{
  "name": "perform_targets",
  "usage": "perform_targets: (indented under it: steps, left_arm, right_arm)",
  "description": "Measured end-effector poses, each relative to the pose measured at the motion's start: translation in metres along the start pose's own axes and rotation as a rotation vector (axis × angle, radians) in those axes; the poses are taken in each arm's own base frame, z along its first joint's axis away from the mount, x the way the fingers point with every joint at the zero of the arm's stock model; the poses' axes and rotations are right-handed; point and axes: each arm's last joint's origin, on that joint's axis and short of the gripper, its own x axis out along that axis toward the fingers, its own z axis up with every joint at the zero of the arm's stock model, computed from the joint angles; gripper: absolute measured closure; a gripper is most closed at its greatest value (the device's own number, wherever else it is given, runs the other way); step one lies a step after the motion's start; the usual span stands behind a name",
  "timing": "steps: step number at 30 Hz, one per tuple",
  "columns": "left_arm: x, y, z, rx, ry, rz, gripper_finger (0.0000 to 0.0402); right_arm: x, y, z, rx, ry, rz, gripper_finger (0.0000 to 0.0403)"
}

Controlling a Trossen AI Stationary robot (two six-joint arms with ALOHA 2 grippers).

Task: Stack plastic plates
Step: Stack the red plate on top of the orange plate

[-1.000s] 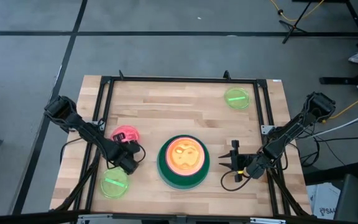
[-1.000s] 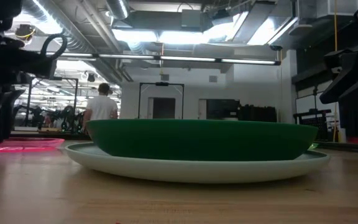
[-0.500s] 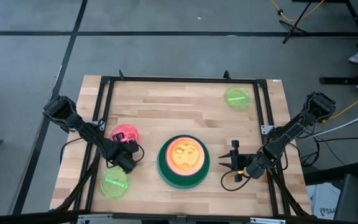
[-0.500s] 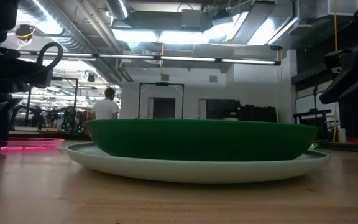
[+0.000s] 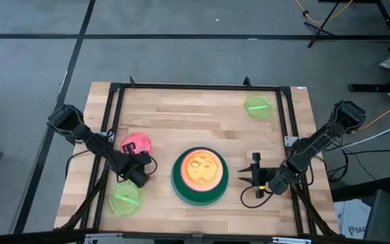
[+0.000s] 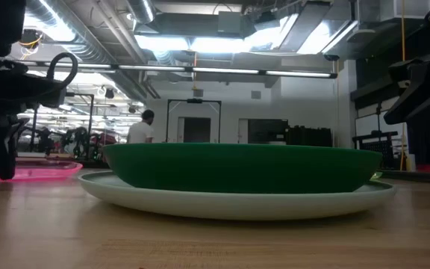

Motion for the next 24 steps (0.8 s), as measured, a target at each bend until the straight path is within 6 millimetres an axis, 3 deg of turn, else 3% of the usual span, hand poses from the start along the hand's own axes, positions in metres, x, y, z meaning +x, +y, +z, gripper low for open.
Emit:
perform_targets:
  steps: [14, 24]
  left_arm:
    - [-0.002, -0.005, 0.005, 0.003, -0.066, -0.031, 0.0398]
    - [-0.036, -0.021, 0.034, 0.087, -0.262, -0.051, 0.0399]
  right_arm:
    - [0.0, -0.001, 0.0, 0.0, -0.01, -0.037, 0.0288]
    - [0.0, -0.001, 0.0, -0.001, -0.01, -0.035, 0.0288]
